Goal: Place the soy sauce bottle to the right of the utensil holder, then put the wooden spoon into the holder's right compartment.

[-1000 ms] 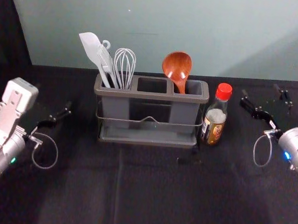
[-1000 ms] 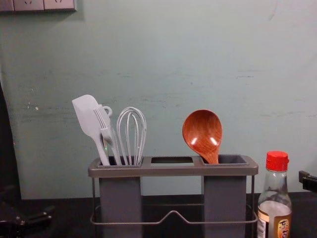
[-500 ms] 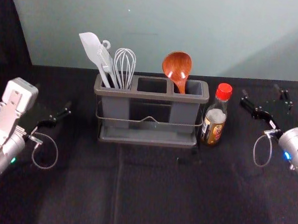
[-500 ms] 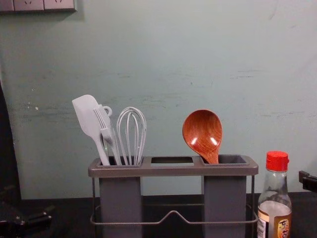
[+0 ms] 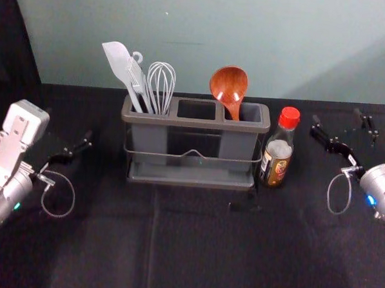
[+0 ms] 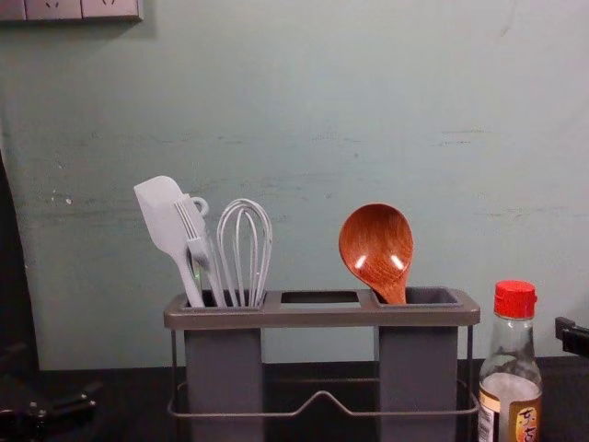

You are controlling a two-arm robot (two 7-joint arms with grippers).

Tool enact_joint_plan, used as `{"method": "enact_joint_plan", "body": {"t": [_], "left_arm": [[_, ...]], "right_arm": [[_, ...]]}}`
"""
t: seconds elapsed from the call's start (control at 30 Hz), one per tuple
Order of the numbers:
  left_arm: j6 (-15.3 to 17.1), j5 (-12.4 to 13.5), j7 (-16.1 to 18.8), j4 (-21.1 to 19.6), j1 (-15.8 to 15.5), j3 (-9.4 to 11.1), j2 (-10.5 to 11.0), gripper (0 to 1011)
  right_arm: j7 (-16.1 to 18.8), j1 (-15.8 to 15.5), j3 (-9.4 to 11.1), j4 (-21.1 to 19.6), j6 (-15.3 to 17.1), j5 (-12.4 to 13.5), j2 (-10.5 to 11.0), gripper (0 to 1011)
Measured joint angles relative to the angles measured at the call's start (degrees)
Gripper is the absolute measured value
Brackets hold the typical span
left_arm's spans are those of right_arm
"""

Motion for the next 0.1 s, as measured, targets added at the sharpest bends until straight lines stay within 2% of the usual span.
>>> {"method": "enact_joint_plan", "body": {"t": [0.1], "left_arm": [[0.0,0.0,0.0,0.0,0.0,0.0,0.0,1000]], "right_arm": [[0.0,0.0,0.0,0.0,0.0,0.0,0.0,1002]]}}
